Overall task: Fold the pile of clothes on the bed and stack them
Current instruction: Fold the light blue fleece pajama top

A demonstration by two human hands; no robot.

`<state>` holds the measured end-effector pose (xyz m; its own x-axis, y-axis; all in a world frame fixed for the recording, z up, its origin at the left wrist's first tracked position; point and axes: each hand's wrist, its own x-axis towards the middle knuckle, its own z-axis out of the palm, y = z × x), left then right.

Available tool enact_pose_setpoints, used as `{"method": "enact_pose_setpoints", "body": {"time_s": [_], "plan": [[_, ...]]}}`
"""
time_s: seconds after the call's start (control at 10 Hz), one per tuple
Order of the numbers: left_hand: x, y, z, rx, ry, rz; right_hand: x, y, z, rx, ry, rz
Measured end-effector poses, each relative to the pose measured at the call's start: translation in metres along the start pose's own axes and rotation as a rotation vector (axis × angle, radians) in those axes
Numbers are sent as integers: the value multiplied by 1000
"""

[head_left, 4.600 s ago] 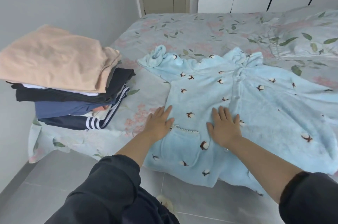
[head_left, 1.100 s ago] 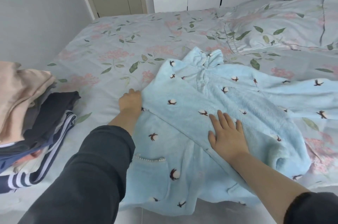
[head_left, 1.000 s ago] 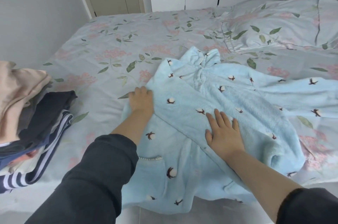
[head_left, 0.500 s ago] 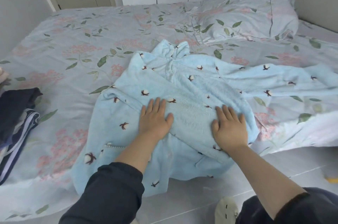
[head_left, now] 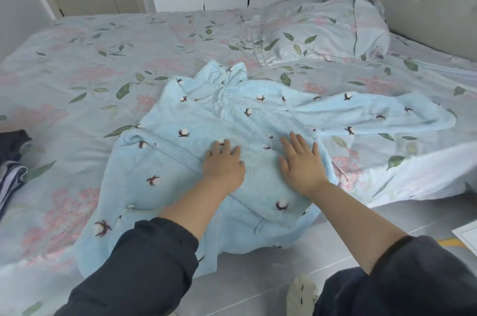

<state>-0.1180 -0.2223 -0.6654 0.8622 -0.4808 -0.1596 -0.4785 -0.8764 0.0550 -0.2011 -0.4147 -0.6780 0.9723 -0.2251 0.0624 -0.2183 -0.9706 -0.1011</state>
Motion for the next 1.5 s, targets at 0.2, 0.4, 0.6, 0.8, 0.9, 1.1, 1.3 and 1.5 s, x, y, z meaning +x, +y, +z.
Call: {"method": "enact_pose_setpoints", "body": {"time_s": [0.2,0.4,0.6,0.8,0.9,1.1,1.3,1.5], "plan": [[14,37,7,-17,64,-65,3,39,4,197,92,2],[48,82,6,-89,63,88,13,81,4,373,57,200],[82,136,15,-198,133,245,27,138,-20,1311,402,790],[99,144,38,-55,268,496,47,229,-35,1826,621,982],[106,146,40,-72,265,513,59,257,-37,1838,676,1052],[111,148,43,-73,269,495,82,297,-46,1897,757,1138],[113,147,45,-56,265,488,99,316,-59,1577,714,1386],[105,148,34,0,263,400,113,291,-90,1377,683,1194]]}}
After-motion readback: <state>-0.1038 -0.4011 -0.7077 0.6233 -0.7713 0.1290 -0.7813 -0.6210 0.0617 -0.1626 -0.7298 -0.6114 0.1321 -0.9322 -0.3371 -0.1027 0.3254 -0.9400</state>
